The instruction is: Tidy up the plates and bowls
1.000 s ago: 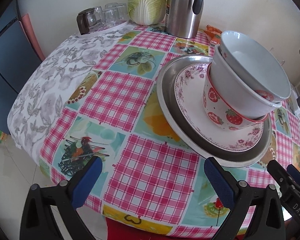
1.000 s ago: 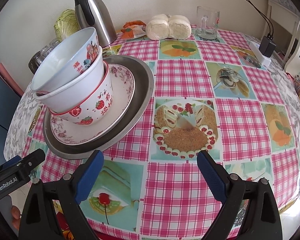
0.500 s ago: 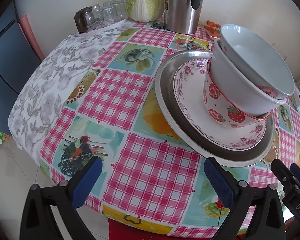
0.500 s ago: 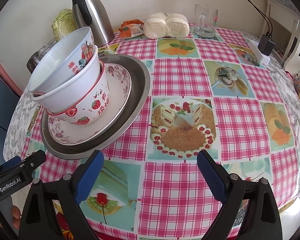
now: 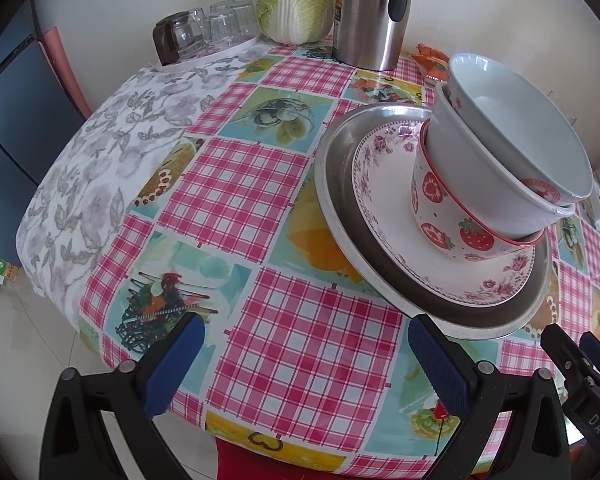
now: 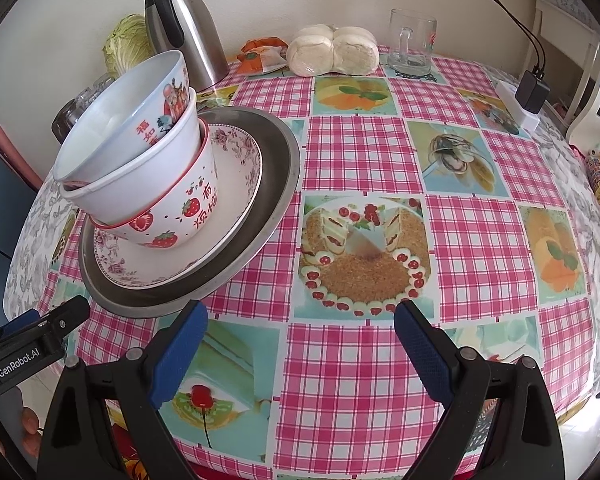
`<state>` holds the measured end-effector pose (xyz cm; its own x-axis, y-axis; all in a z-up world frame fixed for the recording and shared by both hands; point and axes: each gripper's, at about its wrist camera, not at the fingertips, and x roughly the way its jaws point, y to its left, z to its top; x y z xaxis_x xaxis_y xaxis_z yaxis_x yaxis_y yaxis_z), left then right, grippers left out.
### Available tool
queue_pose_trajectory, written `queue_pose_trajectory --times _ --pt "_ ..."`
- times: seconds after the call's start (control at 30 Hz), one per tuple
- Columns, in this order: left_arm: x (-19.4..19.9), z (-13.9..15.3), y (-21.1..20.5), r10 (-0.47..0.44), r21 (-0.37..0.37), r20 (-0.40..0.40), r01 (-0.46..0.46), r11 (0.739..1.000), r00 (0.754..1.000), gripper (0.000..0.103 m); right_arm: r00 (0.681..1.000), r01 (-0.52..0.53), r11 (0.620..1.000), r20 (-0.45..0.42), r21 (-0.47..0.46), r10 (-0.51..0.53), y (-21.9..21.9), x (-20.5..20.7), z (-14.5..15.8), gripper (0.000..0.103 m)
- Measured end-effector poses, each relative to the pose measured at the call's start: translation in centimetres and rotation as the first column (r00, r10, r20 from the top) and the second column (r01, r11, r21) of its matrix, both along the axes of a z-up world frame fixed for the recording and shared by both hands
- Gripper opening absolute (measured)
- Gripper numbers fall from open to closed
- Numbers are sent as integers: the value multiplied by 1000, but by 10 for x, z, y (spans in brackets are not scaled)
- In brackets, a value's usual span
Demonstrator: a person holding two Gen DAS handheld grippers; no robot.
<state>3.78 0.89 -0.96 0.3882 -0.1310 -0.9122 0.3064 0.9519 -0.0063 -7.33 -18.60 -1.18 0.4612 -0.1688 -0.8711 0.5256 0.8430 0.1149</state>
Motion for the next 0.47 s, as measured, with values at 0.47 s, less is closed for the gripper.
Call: queue_pose_trajectory --times 0.47 --pt "-3 4 -1 -1 -6 20 1 1000 1000 103 1000 1 1000 -2 1 -1 0 0 0 95"
